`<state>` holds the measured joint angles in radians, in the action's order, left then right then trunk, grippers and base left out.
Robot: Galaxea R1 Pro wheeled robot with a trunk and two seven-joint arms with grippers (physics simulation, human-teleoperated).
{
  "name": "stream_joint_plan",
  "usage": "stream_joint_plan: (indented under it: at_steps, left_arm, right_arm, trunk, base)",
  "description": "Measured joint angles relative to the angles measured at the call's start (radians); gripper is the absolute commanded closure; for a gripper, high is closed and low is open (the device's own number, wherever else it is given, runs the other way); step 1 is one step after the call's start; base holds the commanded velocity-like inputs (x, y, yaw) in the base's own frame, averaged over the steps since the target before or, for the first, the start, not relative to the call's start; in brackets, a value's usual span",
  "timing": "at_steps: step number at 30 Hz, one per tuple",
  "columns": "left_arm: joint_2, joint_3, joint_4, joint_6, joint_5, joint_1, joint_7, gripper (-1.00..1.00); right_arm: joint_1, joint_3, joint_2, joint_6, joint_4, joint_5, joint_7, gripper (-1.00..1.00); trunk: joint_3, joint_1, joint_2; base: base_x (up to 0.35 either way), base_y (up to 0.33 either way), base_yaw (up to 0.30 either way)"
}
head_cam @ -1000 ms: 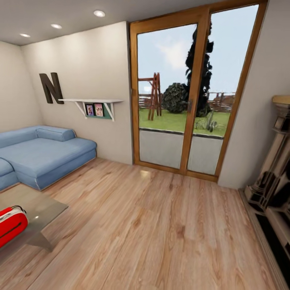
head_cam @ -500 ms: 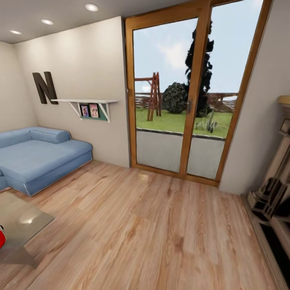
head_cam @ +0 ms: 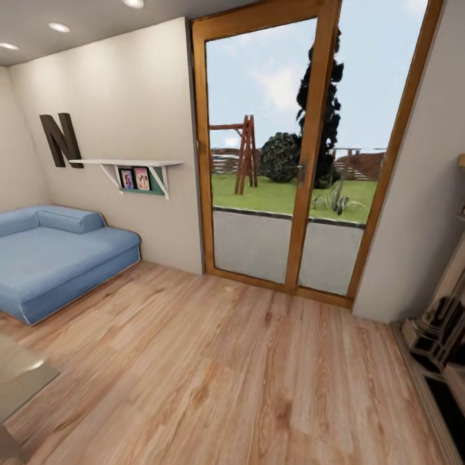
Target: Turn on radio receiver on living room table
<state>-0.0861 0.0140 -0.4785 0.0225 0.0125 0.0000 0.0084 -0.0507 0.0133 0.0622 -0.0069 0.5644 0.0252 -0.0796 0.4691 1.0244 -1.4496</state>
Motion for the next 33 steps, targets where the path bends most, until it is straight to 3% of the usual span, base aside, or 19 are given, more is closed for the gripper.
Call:
stream_joint_plan:
  at_steps: [5, 33]
  left_arm:
    - [0.0, 0.0, 0.0, 0.0, 0.0, 0.0, 0.0, -1.0]
    - [0.0, 0.0, 0.0, 0.0, 0.0, 0.0, 0.0, -1.0]
  right_arm:
    - [0.0, 0.006, 0.015, -0.001, 0.001, -0.001, -0.045, -1.0]
    - [0.0, 0.005, 0.019, -0.001, 0.001, 0.0, -0.042, -1.0]
  trunk:
    - [0.0, 0.0, 0.0]
    - [0.0, 0.0, 0.0]
  base:
    - [0.326, -0.131, 0.0]
    - [0.326, -0.123, 0.017]
